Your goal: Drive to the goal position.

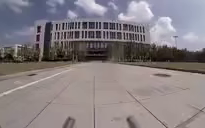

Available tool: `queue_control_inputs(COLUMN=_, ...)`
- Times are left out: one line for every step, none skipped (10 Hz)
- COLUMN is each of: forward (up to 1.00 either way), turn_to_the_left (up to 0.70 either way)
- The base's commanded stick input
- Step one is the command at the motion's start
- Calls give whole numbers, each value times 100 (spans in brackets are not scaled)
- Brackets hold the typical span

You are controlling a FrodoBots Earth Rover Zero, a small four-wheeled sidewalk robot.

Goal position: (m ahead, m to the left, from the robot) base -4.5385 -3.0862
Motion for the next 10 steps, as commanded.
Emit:
queue_control_inputs(forward=70, turn_to_the_left=5)
queue_control_inputs(forward=70, turn_to_the_left=5)
queue_control_inputs(forward=70, turn_to_the_left=5)
queue_control_inputs(forward=70, turn_to_the_left=5)
queue_control_inputs(forward=70, turn_to_the_left=5)
queue_control_inputs(forward=70, turn_to_the_left=5)
queue_control_inputs(forward=70, turn_to_the_left=5)
queue_control_inputs(forward=70, turn_to_the_left=5)
queue_control_inputs(forward=70, turn_to_the_left=5)
queue_control_inputs(forward=70, turn_to_the_left=5)
